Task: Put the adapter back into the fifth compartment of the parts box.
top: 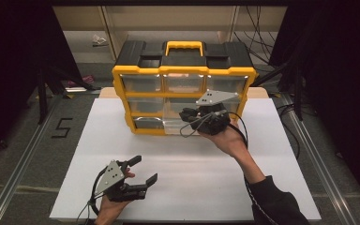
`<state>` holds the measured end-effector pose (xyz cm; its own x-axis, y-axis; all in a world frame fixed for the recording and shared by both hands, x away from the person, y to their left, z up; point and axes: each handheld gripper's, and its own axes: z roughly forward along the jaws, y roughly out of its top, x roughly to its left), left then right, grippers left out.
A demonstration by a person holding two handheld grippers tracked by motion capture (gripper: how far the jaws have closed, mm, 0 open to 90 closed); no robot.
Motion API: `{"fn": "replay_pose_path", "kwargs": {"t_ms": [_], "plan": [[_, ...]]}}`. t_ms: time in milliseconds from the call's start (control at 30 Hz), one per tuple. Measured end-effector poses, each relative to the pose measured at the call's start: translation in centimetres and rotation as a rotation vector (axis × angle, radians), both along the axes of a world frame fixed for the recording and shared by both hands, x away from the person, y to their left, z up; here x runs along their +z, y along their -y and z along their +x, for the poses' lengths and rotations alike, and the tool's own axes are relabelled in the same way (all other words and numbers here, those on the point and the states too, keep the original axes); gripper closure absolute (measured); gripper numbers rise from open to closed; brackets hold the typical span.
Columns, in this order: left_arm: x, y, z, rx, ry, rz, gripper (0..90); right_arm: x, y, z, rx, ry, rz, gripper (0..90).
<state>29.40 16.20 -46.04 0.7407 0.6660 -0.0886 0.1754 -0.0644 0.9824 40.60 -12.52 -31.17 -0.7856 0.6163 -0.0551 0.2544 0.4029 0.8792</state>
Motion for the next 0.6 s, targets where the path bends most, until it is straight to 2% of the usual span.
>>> {"fn": "replay_pose_path", "kwargs": {"t_ms": [600], "plan": [[0.0, 0.0, 0.0, -0.001, -0.001, -0.001, 16.3, -0.1, -0.2, 1.7, -0.032, -0.023, -0.014, 76.3]]}}
